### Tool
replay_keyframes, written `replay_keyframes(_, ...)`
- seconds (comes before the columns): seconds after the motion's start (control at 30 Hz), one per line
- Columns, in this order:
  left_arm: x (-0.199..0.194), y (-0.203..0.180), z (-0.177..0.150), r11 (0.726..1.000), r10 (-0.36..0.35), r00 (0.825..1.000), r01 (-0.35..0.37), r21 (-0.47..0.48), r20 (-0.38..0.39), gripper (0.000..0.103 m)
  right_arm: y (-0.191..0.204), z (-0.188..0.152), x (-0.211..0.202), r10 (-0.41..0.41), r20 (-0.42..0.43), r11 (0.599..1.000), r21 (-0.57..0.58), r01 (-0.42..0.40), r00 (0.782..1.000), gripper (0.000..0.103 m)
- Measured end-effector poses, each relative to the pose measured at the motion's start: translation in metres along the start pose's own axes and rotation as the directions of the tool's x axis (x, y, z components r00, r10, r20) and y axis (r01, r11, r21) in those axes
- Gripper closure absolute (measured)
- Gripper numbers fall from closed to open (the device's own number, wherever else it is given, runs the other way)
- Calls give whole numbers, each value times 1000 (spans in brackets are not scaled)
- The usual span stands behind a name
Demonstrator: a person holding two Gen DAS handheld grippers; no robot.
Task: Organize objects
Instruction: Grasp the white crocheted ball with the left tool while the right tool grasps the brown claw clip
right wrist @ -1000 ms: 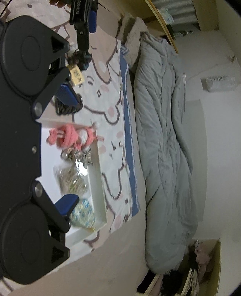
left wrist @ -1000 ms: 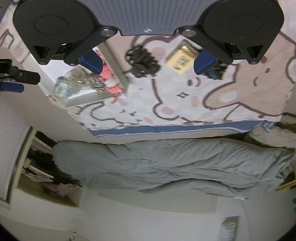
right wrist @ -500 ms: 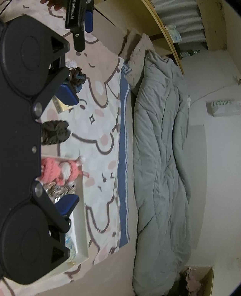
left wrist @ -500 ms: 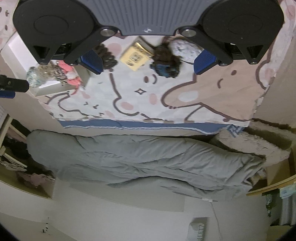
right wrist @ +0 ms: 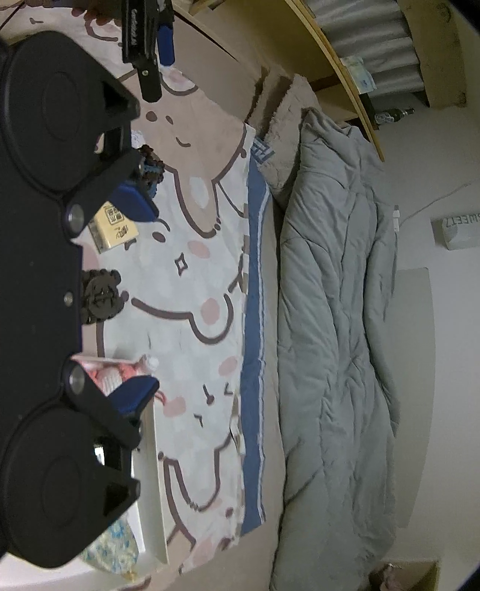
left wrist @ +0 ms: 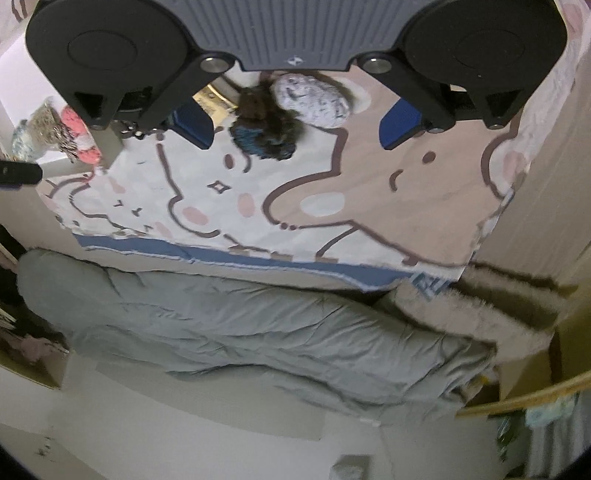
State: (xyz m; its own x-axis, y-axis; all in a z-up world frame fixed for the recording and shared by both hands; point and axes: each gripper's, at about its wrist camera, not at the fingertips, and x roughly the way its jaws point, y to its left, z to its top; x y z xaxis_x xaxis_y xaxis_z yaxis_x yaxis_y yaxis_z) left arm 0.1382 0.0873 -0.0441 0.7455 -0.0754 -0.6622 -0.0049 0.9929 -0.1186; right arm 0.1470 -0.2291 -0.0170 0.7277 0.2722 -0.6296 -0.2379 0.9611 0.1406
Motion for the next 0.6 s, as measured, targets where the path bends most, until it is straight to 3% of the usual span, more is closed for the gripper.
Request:
replay_keyframes(0.17,25,28,-6,980,19,996,-36,-195,-90,27,0,-8,26,14,-41,1000,-3,-14,999,26)
replay_keyframes(0.3,44,46,-16,931,23,988,-77,-356,-152,38,-1,-10,41,35,-58,999,18,-34,998,42)
replay_keyframes(0.47,64,55,-30,815,-20,984,-86,-573,-177,45,3,-15,61,66,-95,998,12,-65,993,47)
replay_keyframes(0.6,77,51,-40,719,-26,984,-103,-687,-176,45,5,-19,74,79,-118,997,-8,-80,990,47)
